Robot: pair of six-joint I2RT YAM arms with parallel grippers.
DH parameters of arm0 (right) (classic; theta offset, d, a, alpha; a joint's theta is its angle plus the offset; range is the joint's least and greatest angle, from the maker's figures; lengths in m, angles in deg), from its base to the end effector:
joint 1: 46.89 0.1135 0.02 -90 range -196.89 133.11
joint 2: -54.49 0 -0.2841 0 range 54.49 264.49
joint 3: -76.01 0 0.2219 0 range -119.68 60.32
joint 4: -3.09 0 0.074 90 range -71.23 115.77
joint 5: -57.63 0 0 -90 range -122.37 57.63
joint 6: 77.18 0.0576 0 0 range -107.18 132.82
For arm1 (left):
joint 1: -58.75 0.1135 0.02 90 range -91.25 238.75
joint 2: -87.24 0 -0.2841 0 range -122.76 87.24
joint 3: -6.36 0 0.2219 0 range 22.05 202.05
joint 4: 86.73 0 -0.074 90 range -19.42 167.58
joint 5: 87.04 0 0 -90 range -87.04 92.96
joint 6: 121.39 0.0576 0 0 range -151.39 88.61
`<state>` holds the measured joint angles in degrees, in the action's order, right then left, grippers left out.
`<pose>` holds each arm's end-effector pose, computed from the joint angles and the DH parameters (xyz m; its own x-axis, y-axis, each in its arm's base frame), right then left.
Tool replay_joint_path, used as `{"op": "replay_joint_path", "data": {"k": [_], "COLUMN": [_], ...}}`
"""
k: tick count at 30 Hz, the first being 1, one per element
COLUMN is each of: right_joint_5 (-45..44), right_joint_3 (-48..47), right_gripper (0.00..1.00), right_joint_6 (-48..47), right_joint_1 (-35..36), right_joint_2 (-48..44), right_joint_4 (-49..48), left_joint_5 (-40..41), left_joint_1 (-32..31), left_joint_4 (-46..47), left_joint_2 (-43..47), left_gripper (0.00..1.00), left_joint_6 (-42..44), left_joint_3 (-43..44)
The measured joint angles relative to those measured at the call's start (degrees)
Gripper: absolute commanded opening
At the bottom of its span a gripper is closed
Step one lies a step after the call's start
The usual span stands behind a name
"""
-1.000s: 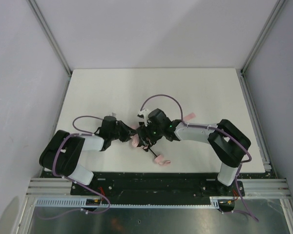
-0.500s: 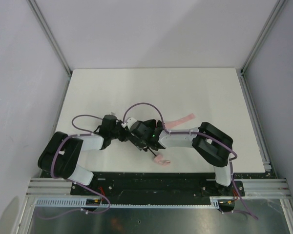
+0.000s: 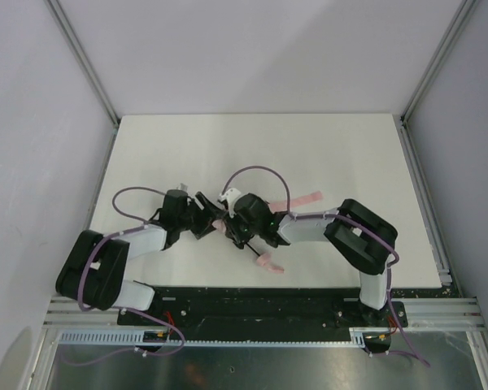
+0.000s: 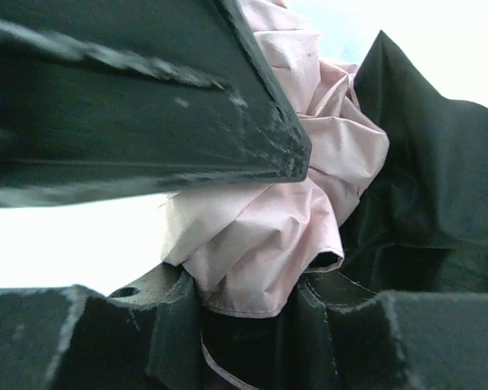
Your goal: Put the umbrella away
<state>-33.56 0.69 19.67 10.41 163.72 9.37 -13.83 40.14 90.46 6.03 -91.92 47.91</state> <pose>0.2162 0.3345 0.1730 -0.4455 -0.4732 -0.7601 -0.7852 0.6143 0.0778 0.2247 -0.0932 0.1654 -0.7566 -0.6247 -0.1931 -0.3075 0.6005 -0.7381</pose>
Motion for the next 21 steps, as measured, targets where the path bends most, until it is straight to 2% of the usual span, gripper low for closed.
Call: {"op": "replay_joint_path", "data": {"k": [2, 8, 14, 21], "right_joint_5": [6.2, 21.7, 32.9, 40.4], "right_joint_3": [1.1, 3.0, 5.5, 7.6], "right_gripper": [0.0, 0.0, 0.0, 0.0], "right_joint_6": [1.7, 7.5, 14.7, 24.1], "right_joint_1": [-2.4, -8.1, -11.7, -14.1], "right_joint_2": [0.0, 1.3, 3.5, 6.3], "right_joint_4": [-2.9, -9.2, -16.7, -25.3], "left_joint_5": [-0.6, -2.7, -5.1, -6.4], "left_joint_1": [1.0, 2.5, 2.5, 1.1], "left_joint_4": [-0.3, 0.3, 3.0, 10.1], "left_joint_2": [2.5, 7.9, 5.8, 0.9], "left_gripper": [0.97, 0.99, 0.99, 0.99], "left_joint_6": [1.6, 3.6, 2.0, -2.8], "left_joint_3": [-0.5, -2.2, -5.3, -5.3]}}
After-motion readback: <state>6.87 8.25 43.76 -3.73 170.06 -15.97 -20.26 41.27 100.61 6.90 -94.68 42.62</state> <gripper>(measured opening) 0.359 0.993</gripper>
